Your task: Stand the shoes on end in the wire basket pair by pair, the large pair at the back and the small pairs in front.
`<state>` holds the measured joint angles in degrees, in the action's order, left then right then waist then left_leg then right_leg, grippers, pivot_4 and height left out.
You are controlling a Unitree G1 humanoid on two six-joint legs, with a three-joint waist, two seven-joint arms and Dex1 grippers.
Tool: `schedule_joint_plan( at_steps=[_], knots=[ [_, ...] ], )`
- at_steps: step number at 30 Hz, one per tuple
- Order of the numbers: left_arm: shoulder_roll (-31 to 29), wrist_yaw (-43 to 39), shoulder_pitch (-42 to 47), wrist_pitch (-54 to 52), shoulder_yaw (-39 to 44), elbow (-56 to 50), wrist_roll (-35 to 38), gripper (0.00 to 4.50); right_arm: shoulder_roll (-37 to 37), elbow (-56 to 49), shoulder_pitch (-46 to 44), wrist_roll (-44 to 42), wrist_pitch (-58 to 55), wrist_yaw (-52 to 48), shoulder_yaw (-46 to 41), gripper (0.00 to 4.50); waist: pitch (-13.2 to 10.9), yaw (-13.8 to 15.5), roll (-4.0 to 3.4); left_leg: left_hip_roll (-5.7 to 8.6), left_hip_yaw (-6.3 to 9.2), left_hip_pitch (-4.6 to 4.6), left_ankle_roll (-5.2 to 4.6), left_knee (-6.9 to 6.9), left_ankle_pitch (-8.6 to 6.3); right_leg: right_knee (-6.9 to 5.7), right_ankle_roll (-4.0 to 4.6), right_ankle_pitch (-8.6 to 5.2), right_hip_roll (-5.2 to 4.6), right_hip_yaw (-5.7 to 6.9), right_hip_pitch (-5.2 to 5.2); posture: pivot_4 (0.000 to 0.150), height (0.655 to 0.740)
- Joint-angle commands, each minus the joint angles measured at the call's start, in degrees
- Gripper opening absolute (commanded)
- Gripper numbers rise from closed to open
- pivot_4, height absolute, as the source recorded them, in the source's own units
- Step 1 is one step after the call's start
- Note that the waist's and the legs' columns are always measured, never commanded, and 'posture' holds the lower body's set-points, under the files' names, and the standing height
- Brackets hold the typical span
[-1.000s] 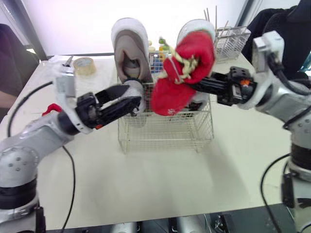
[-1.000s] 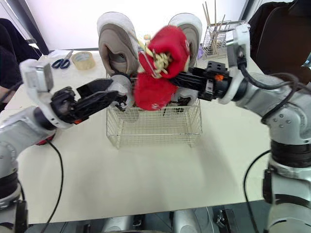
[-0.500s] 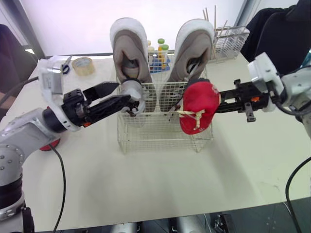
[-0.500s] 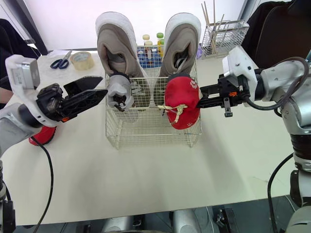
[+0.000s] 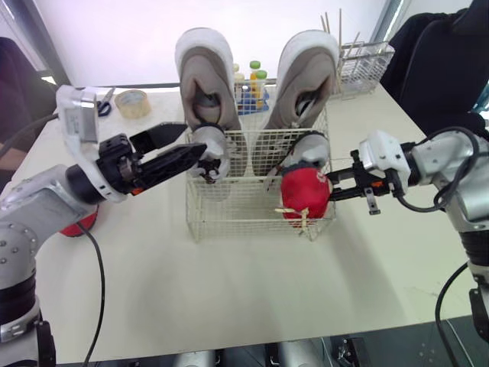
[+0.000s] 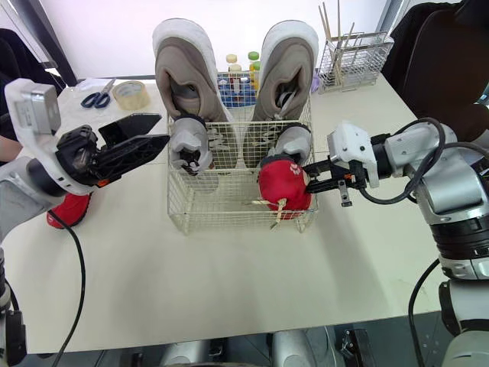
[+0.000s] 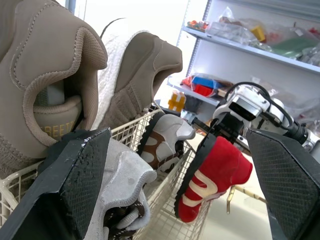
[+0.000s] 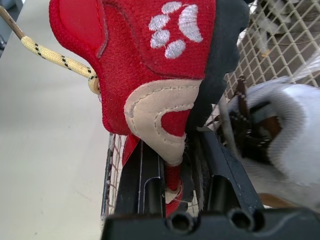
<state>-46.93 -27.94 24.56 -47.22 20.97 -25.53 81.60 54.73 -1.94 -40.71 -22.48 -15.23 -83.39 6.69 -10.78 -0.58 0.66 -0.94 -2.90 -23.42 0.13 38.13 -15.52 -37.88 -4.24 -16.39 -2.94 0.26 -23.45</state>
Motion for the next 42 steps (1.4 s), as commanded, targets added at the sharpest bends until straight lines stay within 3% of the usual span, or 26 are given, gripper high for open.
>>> schedule_joint_plan(
  at_steps=[1,2,10,11,18,22,26,30,36,42],
  knots=[
    [0.15,-0.11,0.51,0.58,0.03,-0.83,-0.55,4.44,0.63,0.19,0.33,1.06,0.26,-0.48,-0.89,0.25,0.0,0.07,0.0,0.0,0.0,0.0,0.0,0.0,0.0,0.0,0.0,0.0,-0.01,0.01,0.01,0.15,0.74],
    [0.22,-0.11,0.46,0.59,0.06,-0.86,-0.61,4.44,0.69,0.18,0.4,1.06,-0.04,-0.47,-0.99,0.25,0.0,0.09,0.0,0.01,0.0,0.0,0.0,0.01,0.0,0.0,0.0,0.0,-0.02,0.01,0.01,0.15,0.74],
    [0.72,0.03,-0.81,0.74,0.74,-1.49,-1.35,4.5,2.59,-3.75,2.22,-1.31,-5.4,1.38,-4.9,4.33,0.0,-0.2,0.0,0.02,0.0,0.03,0.01,0.01,0.01,-0.02,0.01,0.0,-0.04,0.01,0.01,0.15,0.74],
    [0.68,0.1,-1.05,0.77,0.95,-1.6,-1.45,4.5,3.28,-4.24,2.64,-1.42,-5.84,1.56,-5.75,4.45,0.0,-0.24,0.0,0.02,-0.01,0.04,0.02,0.01,0.01,-0.04,0.01,0.0,-0.05,0.01,0.01,0.15,0.74],
    [-1.08,0.57,-4.28,0.84,4.14,-2.05,-1.52,4.5,8.38,-7.89,3.06,-5.46,-11.26,2.74,-13.23,4.45,0.0,-0.18,-0.01,0.01,-0.01,0.05,0.03,0.0,0.01,-0.07,0.02,0.0,-0.07,0.01,0.0,0.15,0.74],
    [-3.77,-0.88,-6.57,1.15,6.59,-0.3,-4.68,4.5,7.7,-10.08,-0.96,-12.33,-17.29,4.47,-16.37,4.45,-0.02,-0.29,-0.03,0.0,-0.01,0.06,0.03,-0.01,0.01,-0.07,0.04,-0.01,-0.08,0.01,-0.01,0.15,0.74],
    [-9.61,-5.35,-9.07,2.78,9.07,7.28,-14.79,4.5,2.1,-12.79,-9.29,-23.84,-24.88,7.57,-17.02,4.45,-0.04,-0.6,-0.08,-0.01,-0.01,0.09,0.05,-0.02,0.02,-0.09,0.23,-0.09,-0.07,0.01,-0.02,0.15,0.74],
    [-14.51,-7.28,-10.27,6.37,7.8,16.42,-27.22,4.5,-2.0,-13.06,-13.24,-27.89,-27.41,8.53,-15.35,4.45,-0.03,-0.28,-0.05,-0.01,-0.01,0.05,0.06,-0.1,0.02,-0.07,0.27,-0.11,-0.09,0.03,-0.09,0.15,0.74],
    [-19.94,-6.92,-6.38,7.02,5.4,32.45,-39.87,4.5,-5.69,-14.56,-14.62,-27.93,-26.78,6.92,-11.01,4.45,-0.03,-0.18,-0.01,0.07,-0.06,-0.06,-0.06,-0.11,-0.06,0.01,0.26,-0.1,-0.32,0.04,-0.18,0.15,0.74],
    [-22.28,-12.51,4.6,10.12,-2.54,55.28,-50.7,4.5,-6.9,-13.42,-15.11,-26.04,-24.65,6.02,-9.49,4.45,-0.02,-0.29,0.0,0.09,-0.14,-0.14,-0.05,-0.26,-0.08,0.02,0.24,-0.09,-0.43,0.07,-0.38,0.15,0.74]
  ],
)
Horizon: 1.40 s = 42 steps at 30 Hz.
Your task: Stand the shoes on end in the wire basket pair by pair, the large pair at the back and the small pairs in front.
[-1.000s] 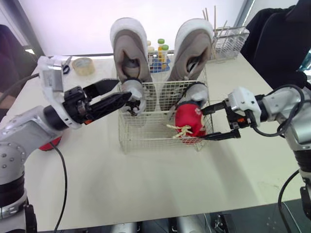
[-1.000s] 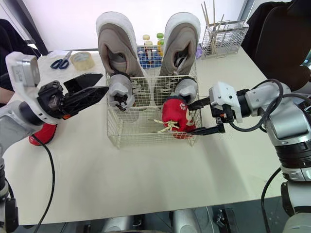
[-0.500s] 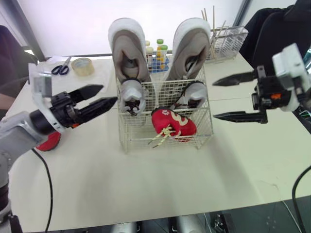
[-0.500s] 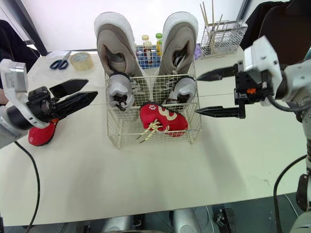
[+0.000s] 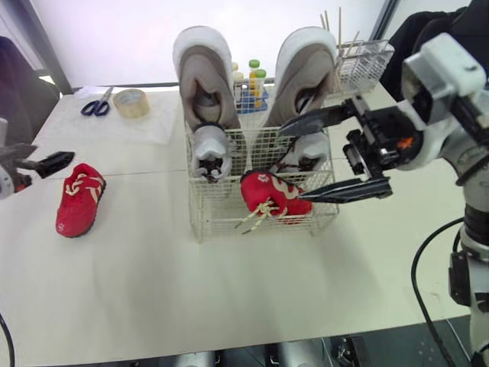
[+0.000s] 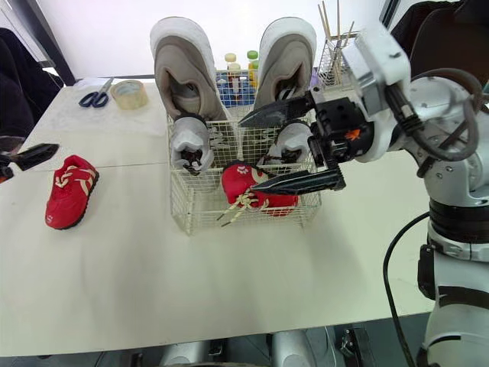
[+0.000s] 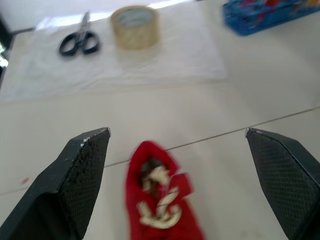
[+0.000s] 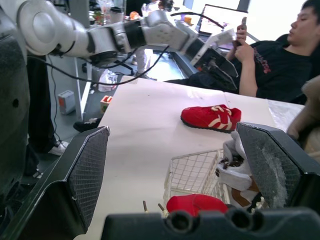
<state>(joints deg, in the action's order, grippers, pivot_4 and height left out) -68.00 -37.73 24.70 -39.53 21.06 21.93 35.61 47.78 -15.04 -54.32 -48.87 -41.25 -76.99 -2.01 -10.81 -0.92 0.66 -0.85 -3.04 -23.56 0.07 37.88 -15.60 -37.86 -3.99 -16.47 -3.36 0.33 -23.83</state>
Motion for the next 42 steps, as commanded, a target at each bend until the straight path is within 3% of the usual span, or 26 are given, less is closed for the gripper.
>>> schedule_joint_plan(
  at_steps=[1,7,15,18,25,28,30,35,39,42],
  knots=[
    [-1.07,-3.74,6.31,3.38,-3.95,11.23,-6.45,4.5,0.04,-0.25,-1.5,0.48,1.54,-0.43,-0.83,4.45,0.01,0.07,0.01,0.0,-0.02,-0.04,0.0,-0.01,0.0,-0.01,-0.05,0.03,-0.02,0.01,-0.05,0.15,0.74],
    [1.59,-8.95,16.01,9.95,-9.41,30.15,-14.92,4.5,1.08,-0.69,-0.86,0.72,1.42,0.05,-1.81,4.45,0.07,0.09,0.11,0.0,-0.11,-0.88,0.02,0.12,0.03,-0.2,-0.17,0.11,-0.05,0.09,-0.94,0.15,0.74],
    [8.41,-10.15,24.05,16.26,-13.74,44.22,-23.68,4.5,2.47,-2.23,-0.36,-0.12,-0.23,1.86,-3.12,4.45,0.11,0.24,0.21,0.01,-0.26,-0.91,-0.11,0.31,-0.03,-0.29,-0.22,0.13,-0.07,0.23,-0.93,0.15,0.74],
    [10.19,-8.66,25.21,17.89,-14.39,47.4,-26.31,3.67,3.34,-3.08,-0.07,-0.54,-1.06,2.92,-3.7,4.5,0.11,0.3,0.21,0.02,-0.27,-0.88,-0.16,0.37,-0.05,-0.32,-0.24,0.15,-0.08,0.25,-0.88,0.15,0.74],
    [9.87,-9.52,27.49,17.88,-11.47,48.08,-26.02,0.16,4.44,-3.92,0.68,-0.77,-2.29,4.9,-4.69,4.5,0.12,0.12,0.23,0.02,-0.27,-0.8,-0.15,0.41,-0.02,-0.47,-0.27,0.16,-0.07,0.26,-0.85,0.15,0.74],
    [9.7,-12.04,28.87,17.08,-7.62,44.52,-22.27,0.03,4.48,-3.69,1.0,-0.3,-2.15,5.5,-4.8,4.5,0.1,0.16,0.35,0.0,-0.26,-0.8,-0.15,0.43,0.01,-0.51,-0.27,0.16,-0.05,0.28,-0.85,0.15,0.74],
    [10.02,-11.56,28.99,17.25,-5.03,40.69,-20.19,0.03,4.49,-3.43,1.12,-0.27,-2.15,5.87,-4.93,4.5,0.09,0.21,0.49,0.0,-0.22,-0.84,-0.15,0.45,0.01,-0.5,-0.27,0.16,-0.06,0.31,-0.86,0.15,0.74],
    [22.49,2.72,20.04,14.32,11.12,-5.1,-4.96,0.03,5.01,-1.06,1.85,1.63,-1.68,7.19,-4.97,4.5,0.13,1.12,0.8,0.03,-0.09,-0.94,-0.15,0.5,0.01,-0.31,-0.38,0.22,-0.21,0.33,-0.79,0.15,0.74],
    [33.95,16.61,16.84,13.11,12.7,-28.22,-0.31,0.03,5.63,0.63,1.88,2.31,-1.78,7.49,-5.35,4.5,0.15,0.73,0.76,0.1,-0.21,-0.89,0.07,0.48,0.12,-0.16,-0.51,0.3,-0.29,0.29,-0.72,0.15,0.74],
    [42.25,23.38,15.98,15.36,7.81,-40.37,-0.55,0.03,6.51,2.44,1.75,3.1,-1.95,7.65,-5.33,4.5,0.15,0.55,0.78,0.09,-0.21,-0.85,0.06,0.47,0.12,-0.25,-0.51,0.3,-0.25,0.3,-0.72,0.15,0.74]
  ],
)
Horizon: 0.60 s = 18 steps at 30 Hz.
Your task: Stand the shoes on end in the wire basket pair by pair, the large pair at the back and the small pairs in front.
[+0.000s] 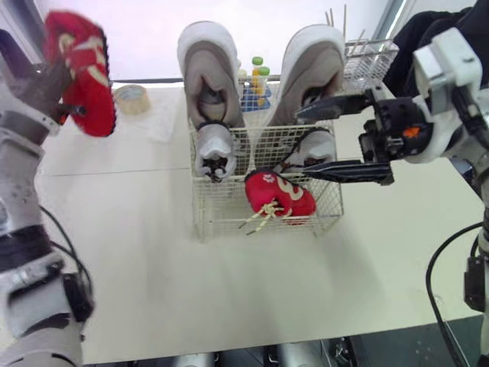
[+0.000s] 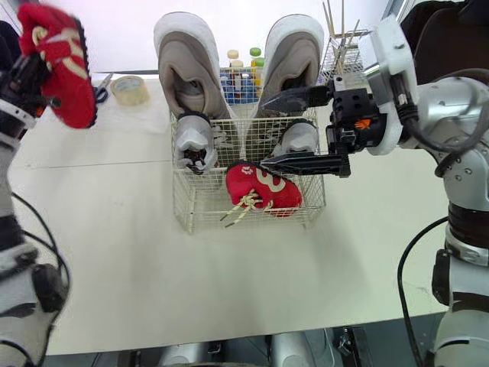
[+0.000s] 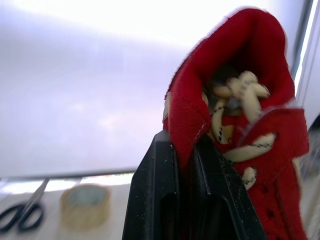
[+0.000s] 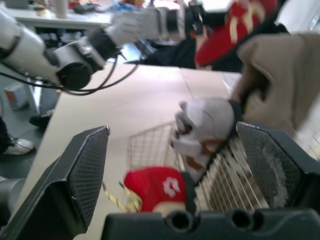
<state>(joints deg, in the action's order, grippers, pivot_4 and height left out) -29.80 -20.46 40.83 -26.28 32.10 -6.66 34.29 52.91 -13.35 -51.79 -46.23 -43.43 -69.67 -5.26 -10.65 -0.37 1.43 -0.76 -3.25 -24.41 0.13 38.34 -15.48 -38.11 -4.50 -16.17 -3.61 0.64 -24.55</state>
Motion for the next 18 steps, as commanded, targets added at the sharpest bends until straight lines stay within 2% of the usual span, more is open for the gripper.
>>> schedule_joint_plan(
  at_steps=[1,3,6,14,18],
  knots=[
    [6.22,7.91,-0.11,2.03,-4.74,-14.4,0.79,0.03,1.7,1.36,-0.74,0.72,0.19,0.2,-2.05,4.5,0.0,0.0,0.01,0.0,0.01,-0.01,-0.02,0.0,0.0,0.0,0.0,0.0,0.03,0.0,0.0,0.15,0.74],
    [9.66,11.81,0.39,0.13,-6.17,-17.94,2.69,0.03,2.47,2.13,-0.44,1.27,0.23,-0.26,-1.93,4.5,-0.01,-0.01,0.02,0.0,0.0,-0.01,-0.09,0.04,-0.01,-0.05,-0.01,0.0,0.06,0.0,0.01,0.15,0.74],
    [10.39,13.49,-0.32,-2.66,-8.25,-22.16,5.81,0.03,3.49,2.64,0.44,1.71,0.07,-0.69,-1.96,4.5,-0.01,-0.37,0.02,0.0,-0.01,0.04,-0.24,0.04,-0.05,-0.11,0.0,0.03,0.1,-0.01,0.02,0.15,0.74],
    [6.06,11.97,-4.19,-8.05,-7.53,-26.57,16.96,0.03,-0.28,6.14,-1.37,4.94,3.0,-1.99,2.02,4.5,-0.01,-0.36,0.01,-0.03,0.0,0.14,-0.21,0.05,0.05,-0.18,0.03,0.04,0.17,-0.01,0.08,0.15,0.74],
    [4.81,10.41,-6.69,-7.11,-9.3,-27.95,17.36,0.03,-4.21,10.19,-3.95,8.65,7.31,-3.22,5.29,4.5,-0.01,-0.26,0.0,-0.03,0.0,0.13,-0.19,0.15,0.07,-0.18,0.03,0.05,0.17,-0.01,0.13,0.15,0.74]
  ],
)
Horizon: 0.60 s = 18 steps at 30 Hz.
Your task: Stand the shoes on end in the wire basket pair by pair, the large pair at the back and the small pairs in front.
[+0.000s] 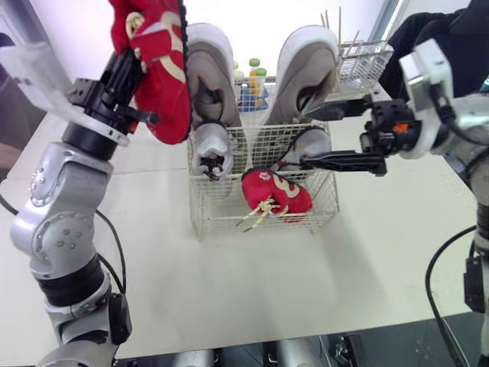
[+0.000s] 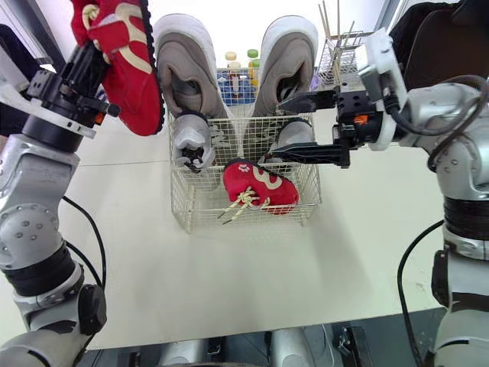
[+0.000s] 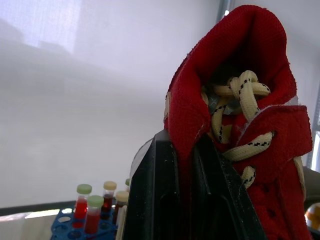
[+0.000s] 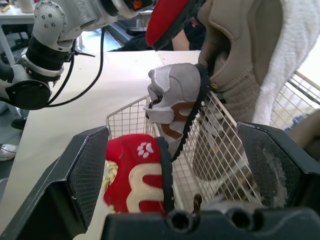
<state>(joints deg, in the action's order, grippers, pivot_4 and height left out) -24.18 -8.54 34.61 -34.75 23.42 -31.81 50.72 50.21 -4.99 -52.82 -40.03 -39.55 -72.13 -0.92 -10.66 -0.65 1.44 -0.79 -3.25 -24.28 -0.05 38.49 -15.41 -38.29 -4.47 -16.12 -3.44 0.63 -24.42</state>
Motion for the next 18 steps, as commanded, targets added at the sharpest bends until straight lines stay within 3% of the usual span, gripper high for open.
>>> schedule_joint_plan(
  at_steps=[1,7,13,18],
  knots=[
    [-0.46,-1.29,-0.96,1.67,-1.48,-3.34,0.72,0.03,-2.25,3.16,-3.54,3.61,4.83,-1.18,1.61,4.5,0.0,0.0,-0.01,0.0,0.0,-0.01,0.02,0.07,0.01,-0.01,0.0,0.0,0.0,0.0,0.01,0.15,0.74],
    [0.88,-1.42,-4.22,6.12,-6.88,-6.17,-6.23,0.03,-4.38,7.49,-5.51,7.25,9.04,-3.45,2.9,4.5,-0.01,0.18,-0.01,0.01,0.06,-0.14,-0.07,0.53,-0.04,0.04,-0.13,0.07,0.02,0.03,0.18,0.15,0.74],
    [5.49,1.25,-9.12,12.96,-13.11,-5.94,-17.69,0.03,-3.43,4.55,-4.21,7.34,7.59,-2.4,1.3,4.5,0.0,0.2,-0.01,0.01,0.05,-0.13,-0.31,0.55,-0.18,0.06,-0.15,0.09,0.0,0.02,0.22,0.15,0.74],
    [8.93,-0.06,-14.16,17.96,-17.24,-4.21,-22.76,0.03,-2.64,1.4,-2.41,6.39,5.3,-0.26,-0.45,4.5,0.01,0.2,-0.03,0.01,0.05,-0.1,-0.33,0.55,-0.2,0.06,-0.13,0.1,-0.01,0.02,0.24,0.15,0.74]
  ],
)
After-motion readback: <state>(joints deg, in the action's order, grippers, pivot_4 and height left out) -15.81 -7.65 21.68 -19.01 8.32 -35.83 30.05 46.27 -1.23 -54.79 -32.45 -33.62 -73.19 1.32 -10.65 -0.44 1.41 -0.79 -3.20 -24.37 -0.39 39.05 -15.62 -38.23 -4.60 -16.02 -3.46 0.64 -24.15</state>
